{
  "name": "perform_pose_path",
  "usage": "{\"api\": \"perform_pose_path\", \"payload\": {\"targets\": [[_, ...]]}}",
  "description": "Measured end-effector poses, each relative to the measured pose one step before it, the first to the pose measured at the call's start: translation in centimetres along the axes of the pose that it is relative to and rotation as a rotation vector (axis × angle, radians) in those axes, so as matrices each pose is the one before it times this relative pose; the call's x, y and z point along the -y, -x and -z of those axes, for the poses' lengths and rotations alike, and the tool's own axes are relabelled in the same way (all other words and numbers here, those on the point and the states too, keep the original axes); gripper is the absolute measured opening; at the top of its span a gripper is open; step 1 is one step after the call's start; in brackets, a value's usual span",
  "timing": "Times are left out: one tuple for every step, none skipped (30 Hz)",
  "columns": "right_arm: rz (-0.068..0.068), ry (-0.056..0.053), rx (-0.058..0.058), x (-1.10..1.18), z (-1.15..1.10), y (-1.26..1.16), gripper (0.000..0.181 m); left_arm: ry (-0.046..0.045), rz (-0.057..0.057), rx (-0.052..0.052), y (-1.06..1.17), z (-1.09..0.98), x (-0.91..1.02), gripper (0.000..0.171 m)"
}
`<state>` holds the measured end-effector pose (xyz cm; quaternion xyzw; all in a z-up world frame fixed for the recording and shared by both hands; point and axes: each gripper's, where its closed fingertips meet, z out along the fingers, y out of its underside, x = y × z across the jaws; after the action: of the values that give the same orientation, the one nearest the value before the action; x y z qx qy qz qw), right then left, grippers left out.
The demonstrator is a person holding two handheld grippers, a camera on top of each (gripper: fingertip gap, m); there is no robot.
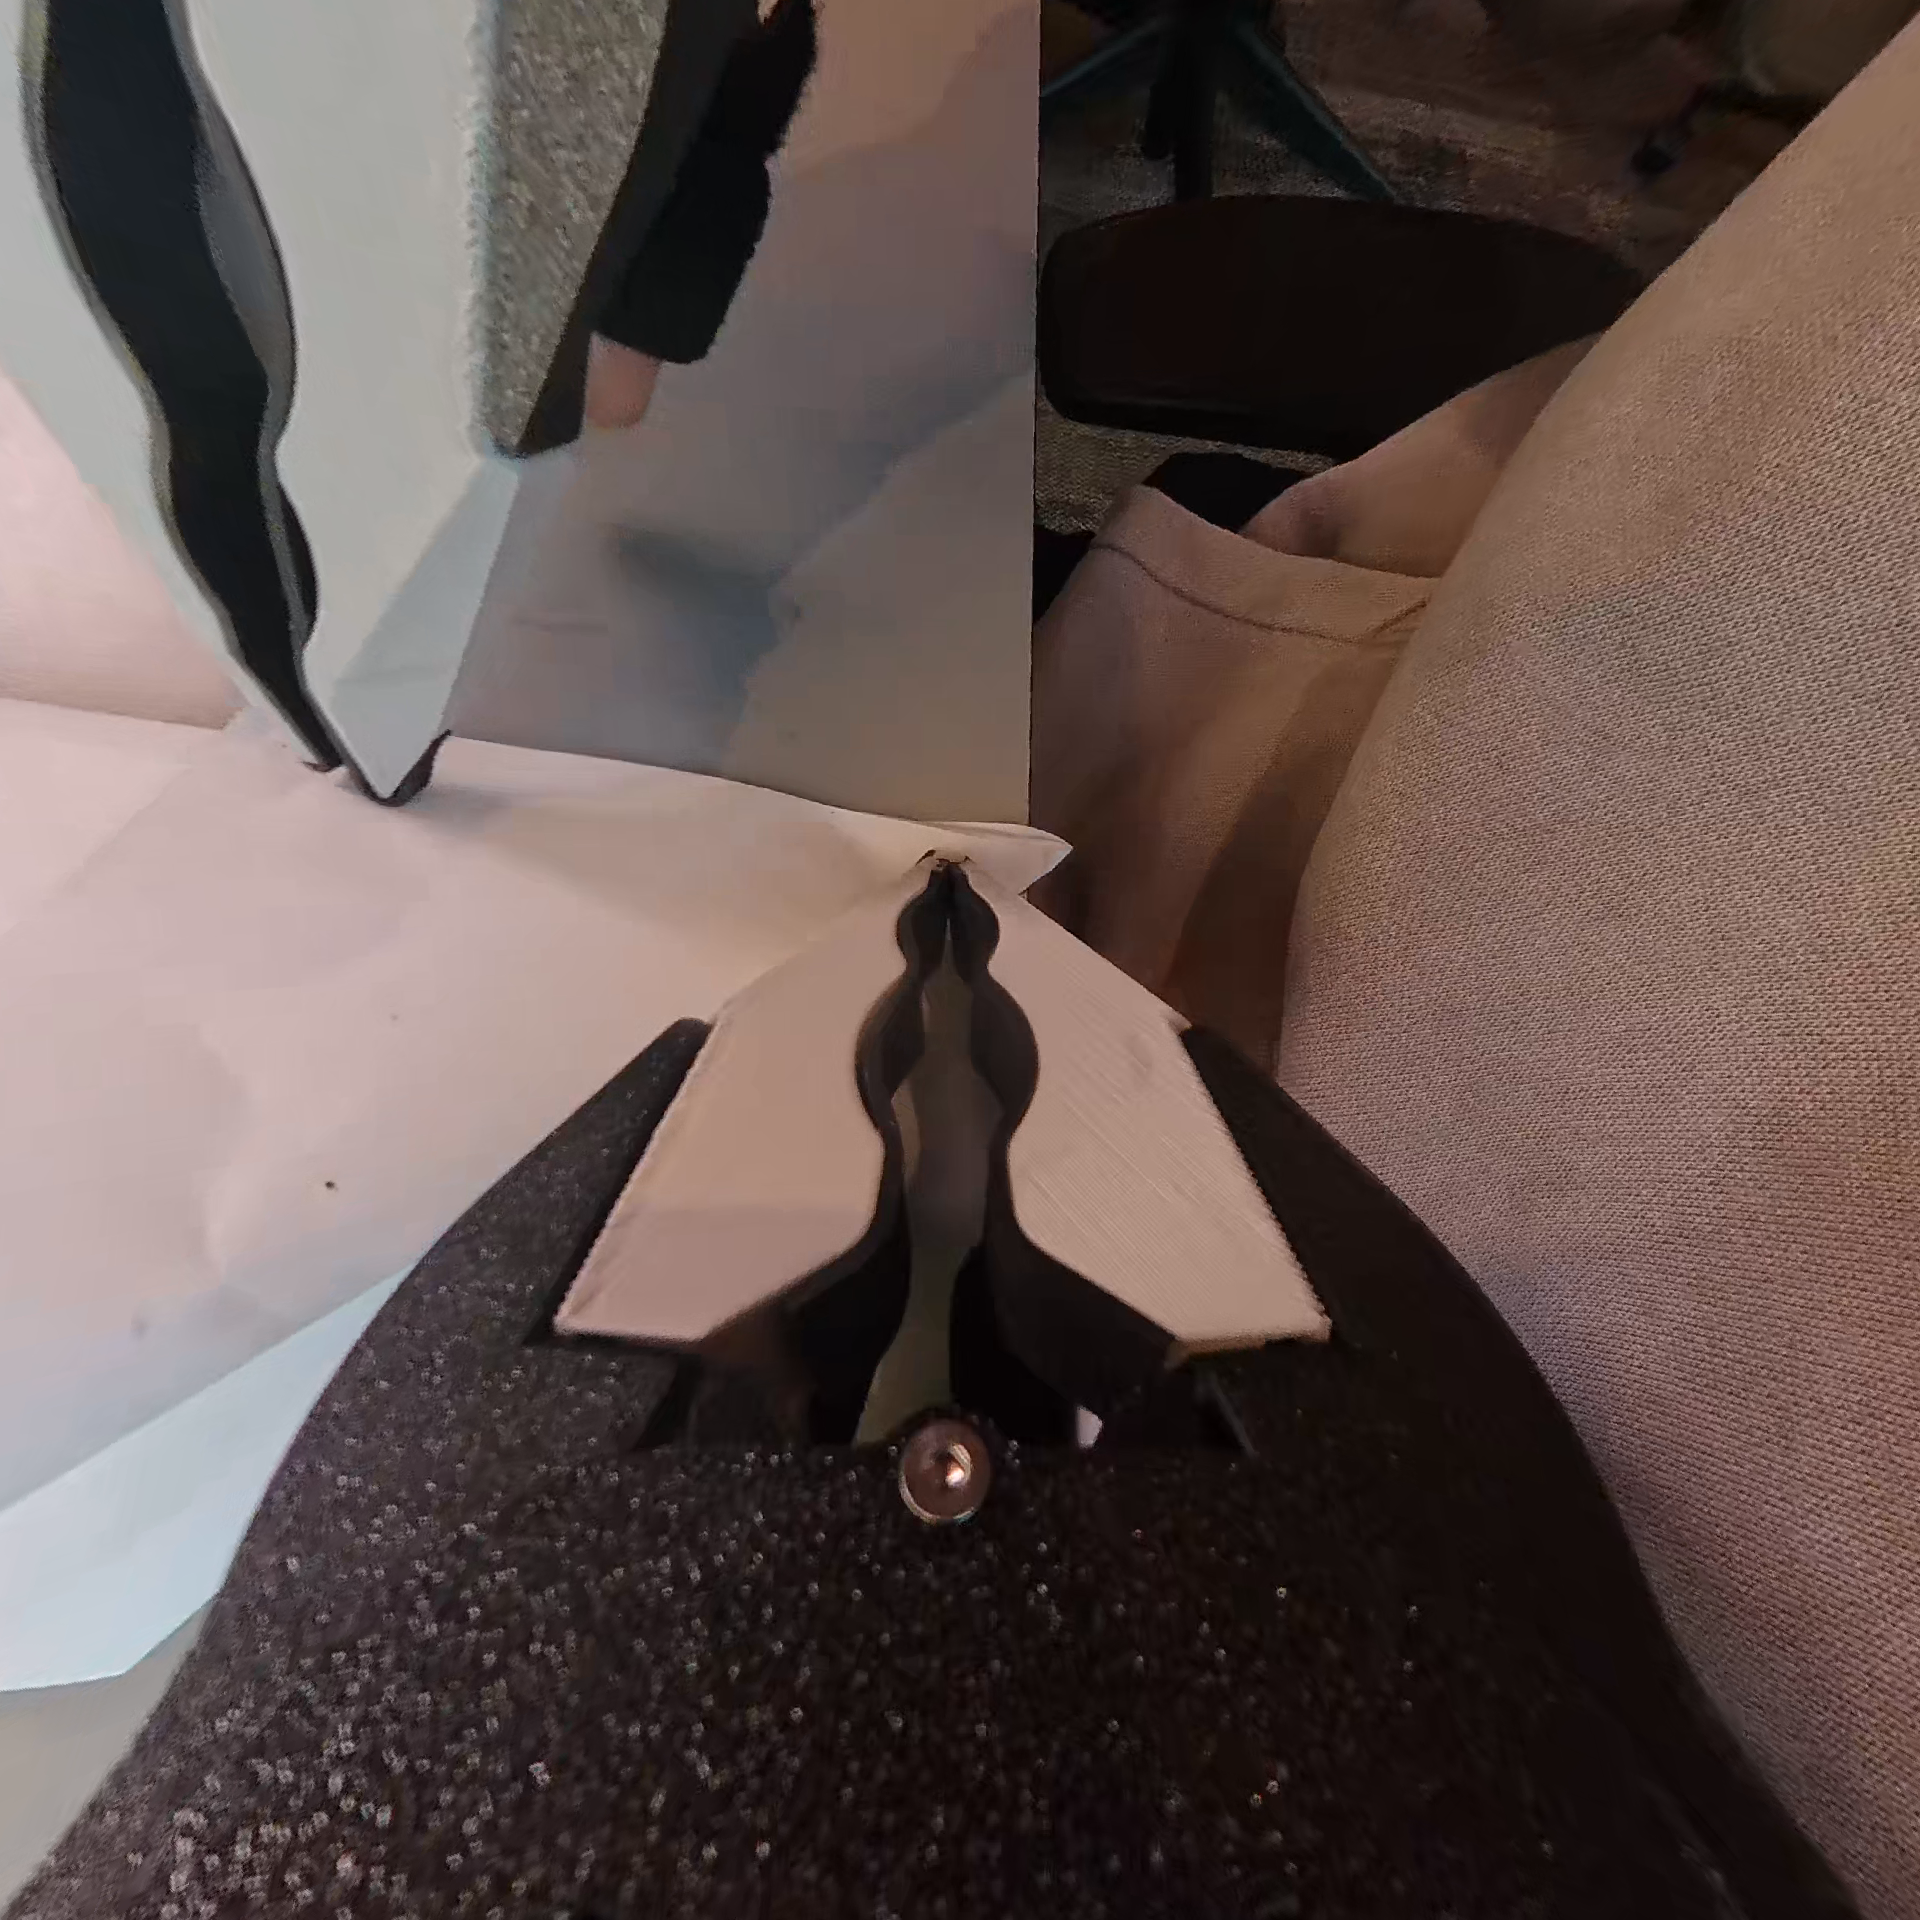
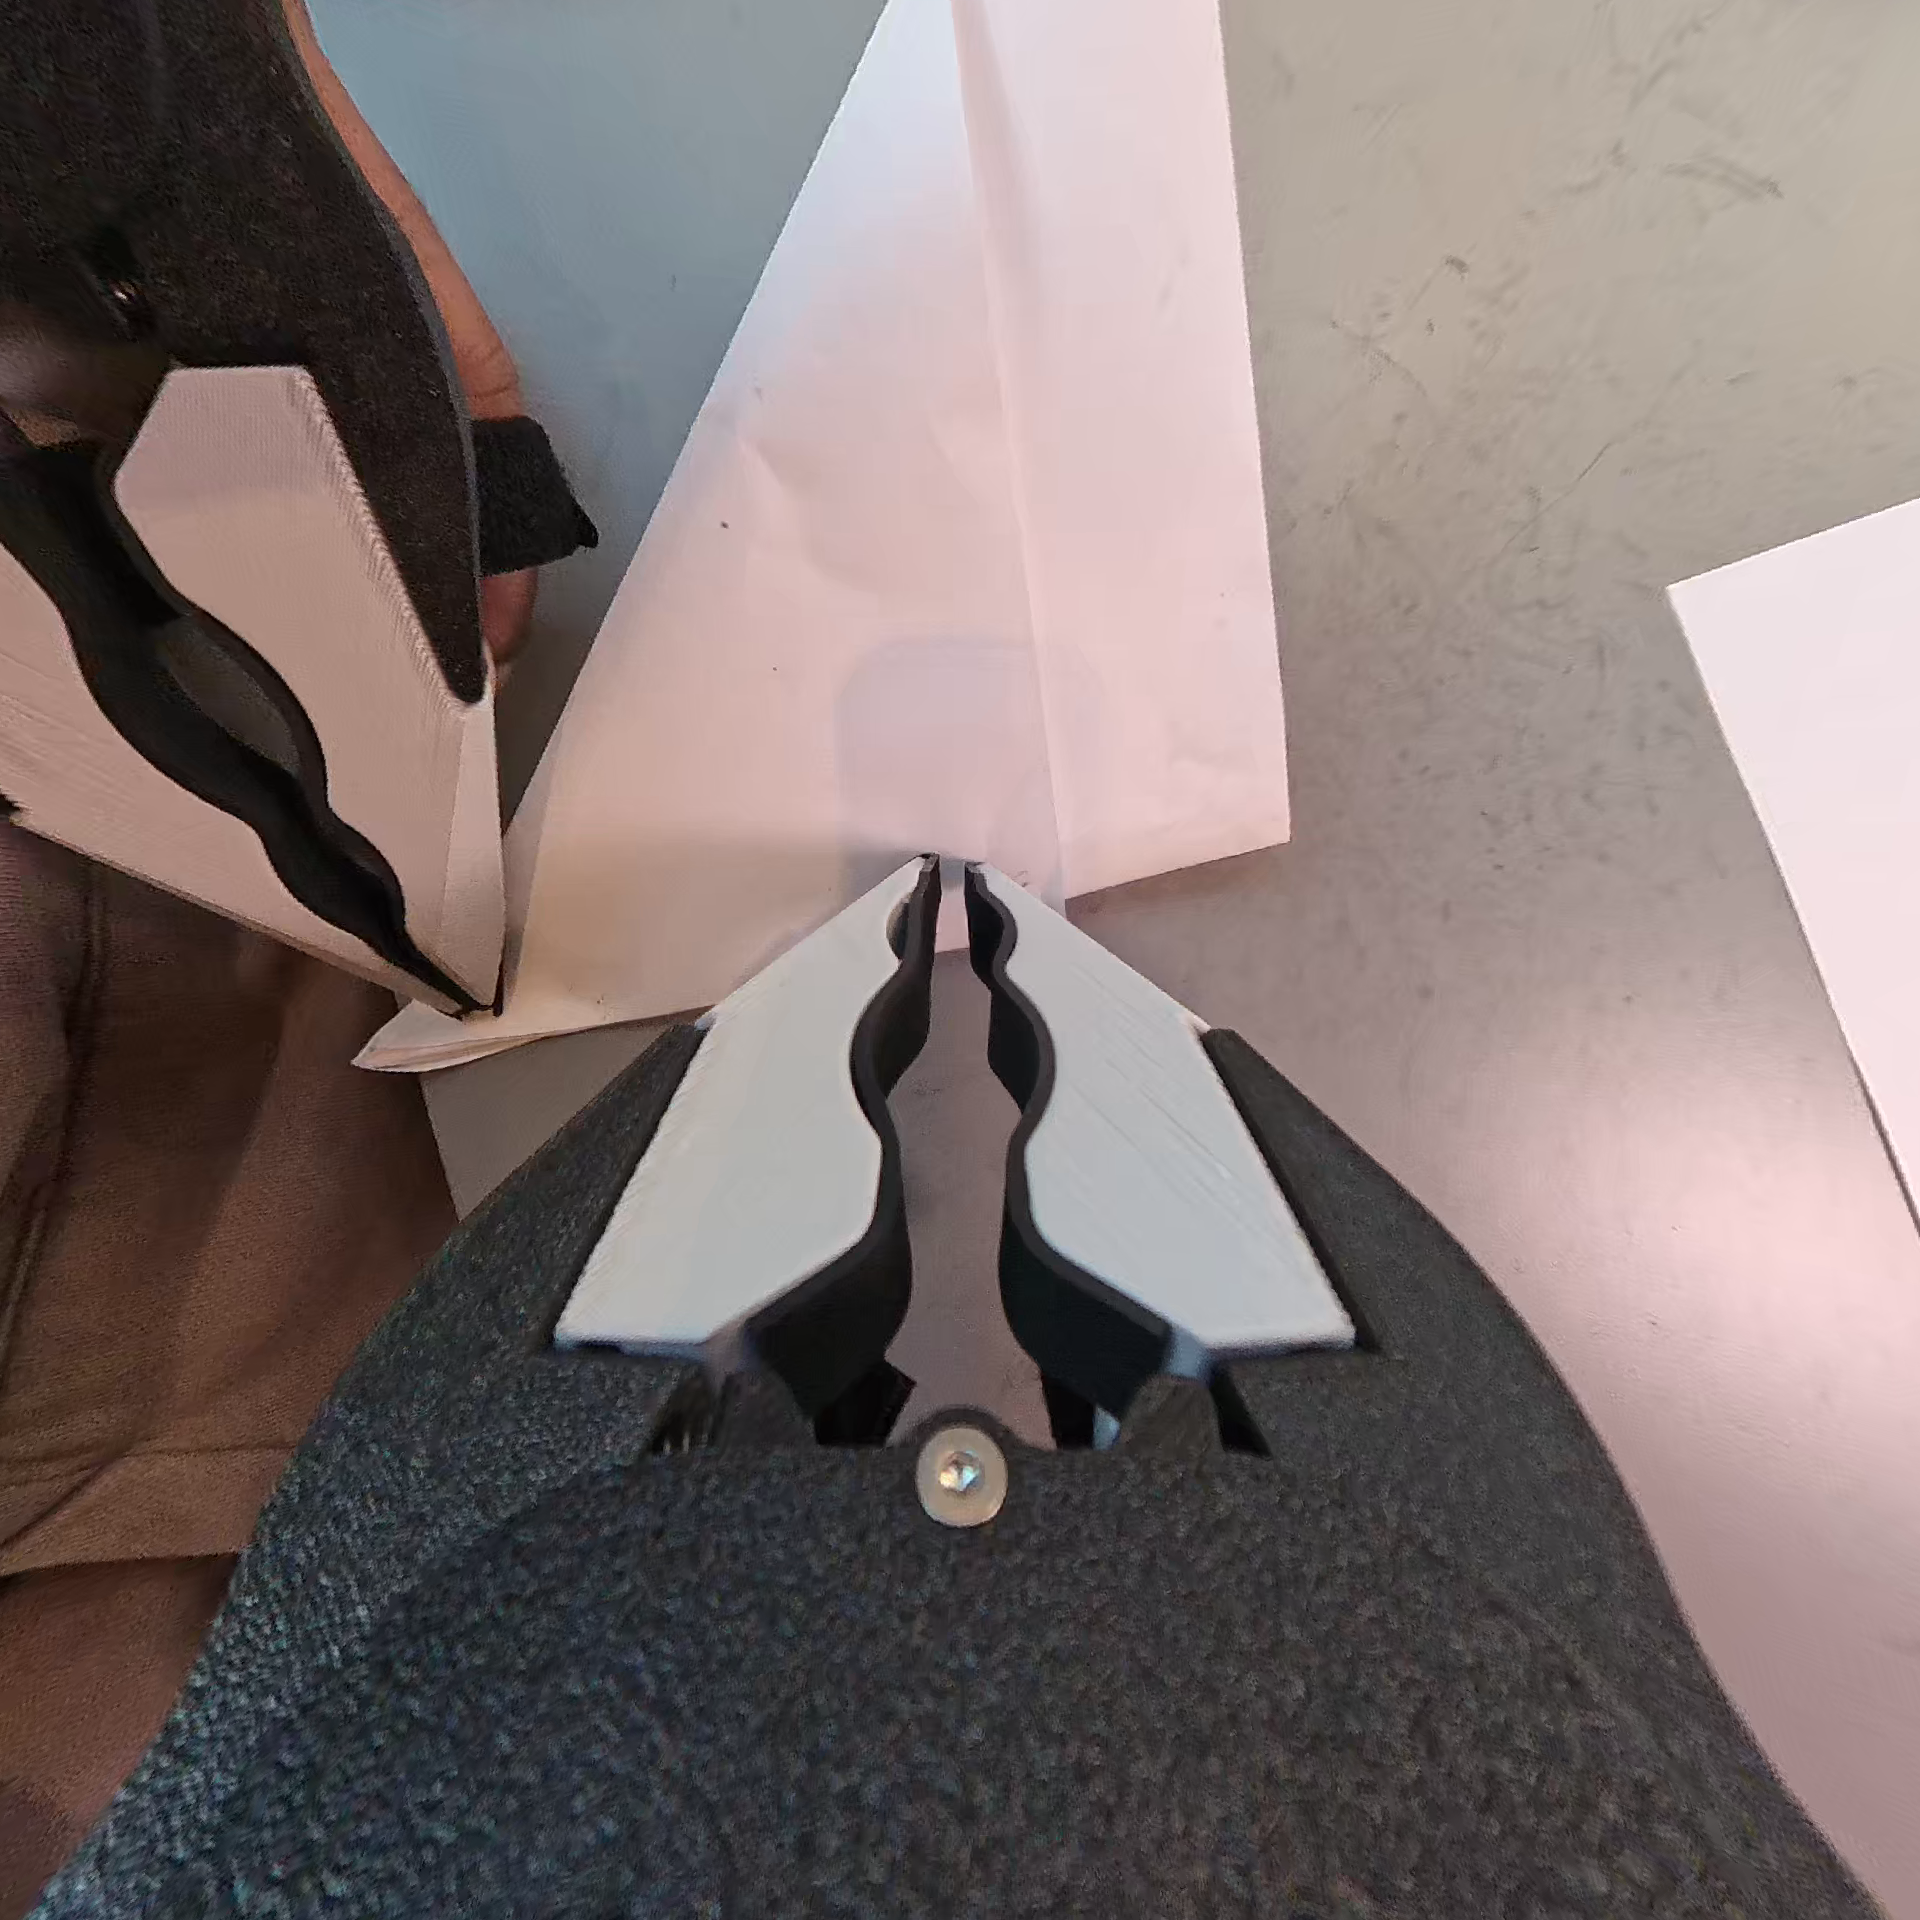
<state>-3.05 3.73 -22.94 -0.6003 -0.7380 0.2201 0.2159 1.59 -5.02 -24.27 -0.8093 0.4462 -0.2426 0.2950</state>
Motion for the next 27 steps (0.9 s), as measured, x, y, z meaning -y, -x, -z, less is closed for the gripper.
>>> {"api": "perform_pose_path", "payload": {"targets": [[0.0070, 0.0404, 0.0038, -0.477, -0.448, -0.064, 0.003, 0.00068, -0.0031, -0.0008, 0.001, -0.008, 0.002, 0.000], [0.0006, 0.0316, 0.0140, -0.467, -0.489, 0.099, 0.002, -0.00029, 0.0001, -0.0015, 0.000, -0.001, 0.007, 0.000], [-0.0210, -0.0089, 0.0252, 0.138, -0.137, 0.144, 0.000, -0.00084, 0.0011, -0.0010, -0.002, -0.002, -0.002, 0.000], [-0.0227, 0.0065, 0.0196, -0.043, -0.006, 0.003, 0.000, -0.00148, 0.0011, 0.0010, 0.007, 0.005, 0.005, 0.000], [-0.0139, 0.0056, 0.0121, -0.019, -0.001, -0.001, 0.000, -0.00218, 0.0009, 0.0024, -0.003, 0.002, 0.008, 0.000], [-0.0102, 0.0077, 0.0050, -0.028, 0.001, 0.002, 0.000, -0.00273, 0.0030, 0.0023, -0.007, 0.009, 0.021, 0.000], [-0.0057, 0.0074, 0.0023, -0.021, -0.006, 0.013, 0.000, -0.00571, 0.0094, -0.0020, -0.011, 0.061, 0.023, 0.000], [-0.0060, 0.0049, 0.0040, -0.002, 0.002, -0.006, 0.000, -0.01749, 0.0222, -0.0120, -0.035, 0.184, 0.146, 0.000], [-0.0092, 0.0010, 0.0065, 0.006, -0.005, -0.002, 0.000, -0.04476, 0.0390, -0.0245, -0.065, 0.430, 0.550, 0.000], [-0.0072, -0.0026, 0.0067, 0.008, -0.002, 0.007, 0.000, -0.07621, 0.0517, -0.0264, -0.008, 0.714, 1.155, 0.000], [-0.0087, -0.0052, 0.0059, 0.005, -0.007, 0.003, 0.000, -0.07268, 0.0439, 0.0075, 0.471, 0.760, 1.297, 0.000], [-0.0084, -0.0055, 0.0039, 0.009, 0.003, -0.005, 0.000, -0.02617, 0.0033, 0.0696, 1.280, 0.489, 0.753, 0.000], [-0.0048, -0.0047, 0.0005, 0.014, -0.009, -0.002, 0.000, 0.02149, -0.0397, 0.0945, 1.577, 0.087, 0.031, 0.000], [-0.0033, -0.0034, -0.0017, 0.005, 0.001, 0.007, 0.000, 0.03656, -0.0380, 0.0719, 1.236, -0.342, -0.290, 0.000], [-0.0020, -0.0023, -0.0030, -0.001, 0.001, -0.002, 0.000, 0.02359, -0.0100, 0.0279, 0.608, -0.608, -0.136, 0.000], [-0.0005, -0.0033, -0.0031, 0.005, -0.002, -0.004, 0.000, 0.00916, 0.0088, 0.0025, 0.228, -0.606, 0.065, 0.000], [-0.0048, -0.0061, -0.0008, 0.016, 0.002, 0.004, 0.000, 0.01979, 0.0001, 0.0119, 0.309, -0.579, -0.133, 0.000], [-0.0109, -0.0107, 0.0016, 0.013, -0.001, -0.003, 0.000, 0.04598, -0.0206, 0.0082, 0.121, -0.563, -0.613, 0.000], [-0.0151, -0.0148, 0.0031, 0.001, 0.001, -0.008, 0.000, 0.04126, -0.0251, 0.0034, -0.095, -0.475, -0.617, 0.000], [-0.0118, -0.0160, 0.0042, 0.011, 0.014, -0.005, 0.000, -0.00358, -0.0230, 0.0147, -0.023, -0.179, -0.018, 0.000], [-0.0107, -0.0152, 0.0030, 0.005, 0.005, -0.003, 0.000, -0.00020, -0.0209, 0.0126, 0.017, -0.020, -0.104, 0.000], [-0.0062, -0.0073, 0.0007, -0.020, 0.033, -0.013, 0.000, -0.00150, -0.0088, 0.0059, 0.019, 0.030, -0.059, 0.000], [0.0010, -0.0034, 0.0004, -0.034, 0.073, -0.015, 0.000, -0.00113, -0.0006, 0.0007, -0.003, 0.017, -0.038, 0.000], [0.0010, -0.0042, 0.0039, -0.007, 0.116, -0.019, 0.000, -0.00096, 0.0001, -0.0026, -0.012, 0.017, -0.025, 0.000], [-0.0047, -0.0063, -0.0068, 0.017, 0.155, -0.272, 0.000, -0.00032, 0.0010, -0.0048, 0.002, 0.007, -0.022, 0.000], [-0.0031, -0.0103, -0.0189, 0.064, 0.212, -0.531, 0.000, -0.00030, 0.0024, -0.0047, -0.012, 0.000, 0.000, 0.000], [-0.0056, -0.0118, -0.0148, 0.087, 0.220, -0.531, 0.000, -0.00006, -0.0002, -0.0032, -0.002, 0.001, -0.002, 0.000]]}}
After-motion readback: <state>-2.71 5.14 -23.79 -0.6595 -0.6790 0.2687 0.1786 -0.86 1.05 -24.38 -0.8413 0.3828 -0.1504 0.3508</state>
